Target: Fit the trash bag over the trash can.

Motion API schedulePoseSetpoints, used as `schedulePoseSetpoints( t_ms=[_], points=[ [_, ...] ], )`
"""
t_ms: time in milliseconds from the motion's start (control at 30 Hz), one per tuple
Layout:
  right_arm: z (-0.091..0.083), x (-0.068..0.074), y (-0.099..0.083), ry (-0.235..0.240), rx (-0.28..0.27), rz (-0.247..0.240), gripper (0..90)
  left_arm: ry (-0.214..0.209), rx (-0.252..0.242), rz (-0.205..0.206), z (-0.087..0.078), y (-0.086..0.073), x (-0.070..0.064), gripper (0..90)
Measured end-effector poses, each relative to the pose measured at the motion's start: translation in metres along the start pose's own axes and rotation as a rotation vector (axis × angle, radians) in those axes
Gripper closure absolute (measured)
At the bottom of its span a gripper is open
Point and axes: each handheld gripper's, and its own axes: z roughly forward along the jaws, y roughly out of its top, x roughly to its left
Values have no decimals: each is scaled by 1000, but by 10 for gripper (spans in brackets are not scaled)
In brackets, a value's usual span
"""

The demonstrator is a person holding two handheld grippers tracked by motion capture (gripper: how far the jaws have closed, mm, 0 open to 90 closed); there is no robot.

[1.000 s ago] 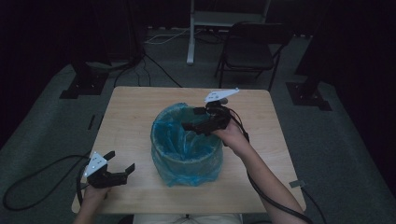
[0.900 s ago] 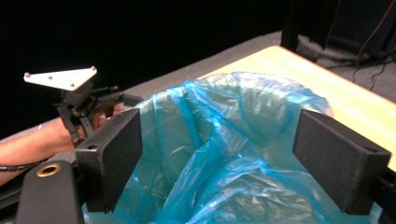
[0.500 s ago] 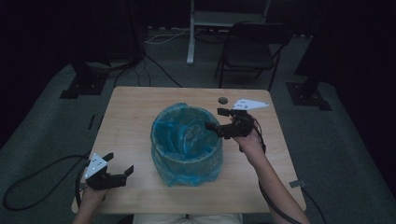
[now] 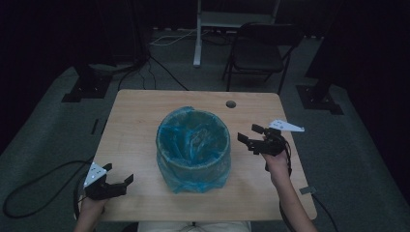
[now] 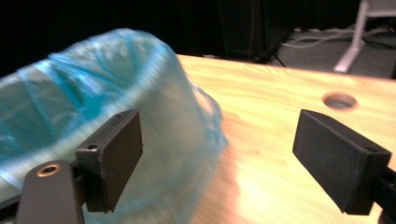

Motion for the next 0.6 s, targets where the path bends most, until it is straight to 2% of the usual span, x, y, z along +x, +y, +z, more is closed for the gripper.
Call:
schedulePoseSetpoints(
  t_ms=[100, 300, 367, 600],
  points=[
    [-5, -11, -19, -18, 1, 43, 154, 7, 1, 9, -3, -2, -1, 3],
    [-12, -25, -49, -102, 22, 69, 154, 20, 14, 14, -8, -7, 2, 3],
    [-16, -29, -59, -146, 29, 61, 154, 33, 15, 14, -11, -9, 3, 3],
    [-29, -41, -87, -223, 49, 90, 154, 72, 18, -1, -19, -14, 9, 3]
  ],
)
